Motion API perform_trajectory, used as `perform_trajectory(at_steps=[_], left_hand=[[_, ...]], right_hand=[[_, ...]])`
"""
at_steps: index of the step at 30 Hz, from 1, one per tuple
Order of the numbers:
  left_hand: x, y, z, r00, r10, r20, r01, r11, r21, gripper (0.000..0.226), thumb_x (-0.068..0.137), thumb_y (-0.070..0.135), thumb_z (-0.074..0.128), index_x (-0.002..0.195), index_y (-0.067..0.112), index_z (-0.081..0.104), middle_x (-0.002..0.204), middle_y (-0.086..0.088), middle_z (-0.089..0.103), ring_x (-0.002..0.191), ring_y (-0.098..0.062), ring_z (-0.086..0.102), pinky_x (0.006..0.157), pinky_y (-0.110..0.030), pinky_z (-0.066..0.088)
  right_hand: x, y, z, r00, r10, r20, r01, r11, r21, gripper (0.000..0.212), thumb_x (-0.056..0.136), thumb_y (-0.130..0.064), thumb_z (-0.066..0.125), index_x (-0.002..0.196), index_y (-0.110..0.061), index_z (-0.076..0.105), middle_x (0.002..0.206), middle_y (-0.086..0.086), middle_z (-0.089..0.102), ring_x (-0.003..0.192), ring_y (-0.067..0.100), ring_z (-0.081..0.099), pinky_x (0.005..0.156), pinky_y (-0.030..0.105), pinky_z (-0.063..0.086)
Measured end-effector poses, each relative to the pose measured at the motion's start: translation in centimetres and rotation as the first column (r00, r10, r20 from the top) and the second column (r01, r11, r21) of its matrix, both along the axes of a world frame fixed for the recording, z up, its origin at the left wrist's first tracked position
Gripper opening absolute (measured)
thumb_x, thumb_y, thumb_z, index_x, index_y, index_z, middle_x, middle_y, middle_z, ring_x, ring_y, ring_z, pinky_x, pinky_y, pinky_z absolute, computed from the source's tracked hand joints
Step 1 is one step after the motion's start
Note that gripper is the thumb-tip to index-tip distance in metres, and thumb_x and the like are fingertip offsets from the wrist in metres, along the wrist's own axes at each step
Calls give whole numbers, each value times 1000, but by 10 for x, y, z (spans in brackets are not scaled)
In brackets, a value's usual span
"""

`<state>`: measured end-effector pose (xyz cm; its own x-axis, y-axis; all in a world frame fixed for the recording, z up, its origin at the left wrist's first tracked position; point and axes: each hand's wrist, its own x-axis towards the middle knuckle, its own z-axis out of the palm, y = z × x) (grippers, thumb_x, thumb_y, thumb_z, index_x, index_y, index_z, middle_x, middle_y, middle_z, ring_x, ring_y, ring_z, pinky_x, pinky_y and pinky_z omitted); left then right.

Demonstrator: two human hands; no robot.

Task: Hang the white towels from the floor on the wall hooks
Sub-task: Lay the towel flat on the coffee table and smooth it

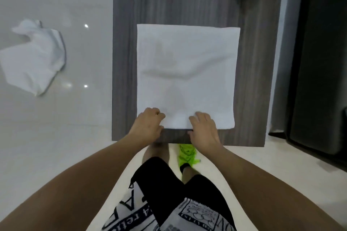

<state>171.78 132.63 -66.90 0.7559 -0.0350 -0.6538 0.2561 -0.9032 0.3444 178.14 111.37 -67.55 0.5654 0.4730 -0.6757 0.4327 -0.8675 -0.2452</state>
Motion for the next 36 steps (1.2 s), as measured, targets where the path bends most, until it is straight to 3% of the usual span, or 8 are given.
perform_trajectory(at_steps=[5,9,12,16,23,28,32,36], left_hand=[[-50,-49,-34,988,-137,76,124,979,159,85,70,47,75,141,19,38,146,-12,37,133,-34,34,107,-49,32],[-82,-81,-43,976,-143,166,91,955,283,65,61,26,67,122,14,47,114,-8,50,103,-32,48,84,-44,38],[-93,-93,-37,986,-98,138,57,960,275,42,69,18,62,110,13,54,99,-6,55,87,-29,51,73,-38,34],[-93,-101,-4,998,-22,65,5,969,249,28,88,15,46,116,14,50,103,-4,60,89,-27,57,74,-36,36],[-57,-88,112,959,154,239,-198,965,173,36,75,-2,52,110,9,51,97,-10,56,86,-34,58,61,-36,33],[-25,-46,207,879,213,425,-320,927,197,22,81,9,57,102,12,57,96,-12,65,86,-35,62,72,-41,52],[-21,-4,283,770,238,592,-420,887,190,19,79,4,49,91,12,62,83,-11,64,78,-33,61,67,-38,51],[-38,39,359,645,277,712,-508,852,129,32,78,-2,46,93,15,69,81,-9,65,78,-31,59,63,-33,44]], right_hand=[[-47,-11,-40,967,223,126,-215,974,-76,100,78,-55,69,153,-16,16,160,20,12,148,38,11,115,59,11],[-75,-29,-49,924,203,324,-217,976,7,59,65,-11,72,121,-16,51,127,15,51,116,35,49,98,54,35],[-89,-42,-41,931,117,346,-173,976,135,40,58,0,69,95,-15,62,92,6,57,84,30,53,82,42,40],[-88,-52,-9,990,-57,129,42,992,121,40,79,-3,52,115,-20,58,105,-1,60,97,24,53,87,33,32],[-40,-36,99,952,-263,155,210,933,292,42,76,-3,54,117,-14,51,96,6,62,88,30,58,66,32,32],[4,-4,193,903,-146,404,-16,928,371,12,87,-23,50,95,-16,51,80,11,68,73,37,64,58,33,30],[26,29,280,858,11,513,-236,896,376,34,92,-52,49,74,-23,47,61,-3,54,62,29,56,57,32,30],[29,76,366,835,94,542,-349,852,391,43,87,-56,55,59,-25,44,53,-9,45,57,21,49,54,31,32]])
